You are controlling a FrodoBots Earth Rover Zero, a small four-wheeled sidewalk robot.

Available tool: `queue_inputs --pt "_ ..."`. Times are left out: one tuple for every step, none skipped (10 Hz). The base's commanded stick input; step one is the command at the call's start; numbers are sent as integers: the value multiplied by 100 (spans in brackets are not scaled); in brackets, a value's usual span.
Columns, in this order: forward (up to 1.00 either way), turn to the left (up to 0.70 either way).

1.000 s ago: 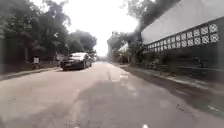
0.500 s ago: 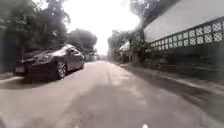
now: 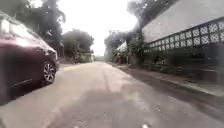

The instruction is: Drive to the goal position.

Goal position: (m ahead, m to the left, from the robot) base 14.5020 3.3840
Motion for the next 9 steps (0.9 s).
queue_inputs --pt "85 15" --pt "85 12" --pt "85 9" --pt "85 6" --pt "85 9" --pt "85 4" --pt "85 2" --pt "85 -8" --pt "85 -27"
